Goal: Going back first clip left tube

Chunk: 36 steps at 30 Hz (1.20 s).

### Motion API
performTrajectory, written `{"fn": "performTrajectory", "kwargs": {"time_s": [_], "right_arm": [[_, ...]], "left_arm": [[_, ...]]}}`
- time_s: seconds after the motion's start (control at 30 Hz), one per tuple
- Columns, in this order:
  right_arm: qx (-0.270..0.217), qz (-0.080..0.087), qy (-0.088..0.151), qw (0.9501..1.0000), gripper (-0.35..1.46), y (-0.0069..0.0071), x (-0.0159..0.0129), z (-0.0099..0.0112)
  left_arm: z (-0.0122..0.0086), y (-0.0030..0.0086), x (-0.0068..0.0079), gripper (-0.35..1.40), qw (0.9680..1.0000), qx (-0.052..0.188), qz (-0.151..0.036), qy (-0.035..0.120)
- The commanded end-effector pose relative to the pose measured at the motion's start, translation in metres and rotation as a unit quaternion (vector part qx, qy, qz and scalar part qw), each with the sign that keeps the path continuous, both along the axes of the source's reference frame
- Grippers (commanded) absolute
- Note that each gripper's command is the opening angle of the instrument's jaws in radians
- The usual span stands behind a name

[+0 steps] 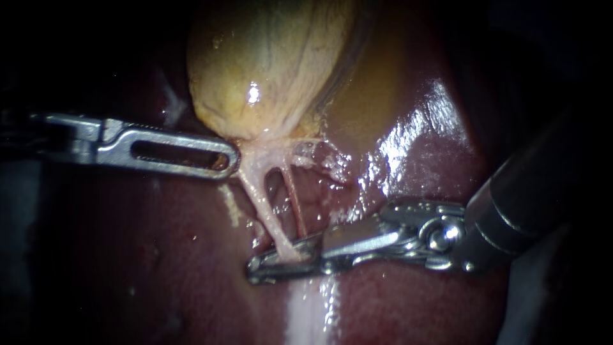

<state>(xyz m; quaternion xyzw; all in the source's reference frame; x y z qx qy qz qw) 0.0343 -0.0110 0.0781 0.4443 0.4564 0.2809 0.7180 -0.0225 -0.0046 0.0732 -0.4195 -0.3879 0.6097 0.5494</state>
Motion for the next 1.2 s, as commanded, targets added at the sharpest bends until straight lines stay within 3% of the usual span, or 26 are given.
{"fn": "performTrajectory", "kwargs": {"time_s": [0.03,0.63,0.73,0.8,0.9,1.2], "right_arm": [[0.0,0.0,0.0,1.0,-0.35,0.0,0.0,0.0],[0.0,0.0,0.0,1.0,-0.35,0.0001,0.0001,0.0],[-0.043,-0.002,0.021,0.9989,0.21,0.0002,0.0006,0.0001],[-0.063,-0.001,0.035,0.9974,0.43,0.0003,0.0014,0.0001],[-0.096,0.02,0.027,0.9948,0.49,0.0005,0.0023,0.0002],[-0.139,0.016,0.039,0.9894,0.5,0.0011,0.0021,-0.0001]], "left_arm": [[0.0001,0.0,0.0,-0.35,1.0,0.0,0.0,-0.001],[0.0001,0.0,0.0,-0.35,1.0,0.0,0.0,0.0],[0.0001,0.0,-0.0001,-0.35,1.0,0.0,0.0,0.0],[0.0001,0.0,0.0,-0.35,1.0,0.0,0.0,0.0],[0.0001,0.0,0.0,-0.35,1.0,0.0,0.0,0.0],[-0.0001,-0.0002,-0.0001,-0.35,1.0,0.0,0.0,0.0]]}}
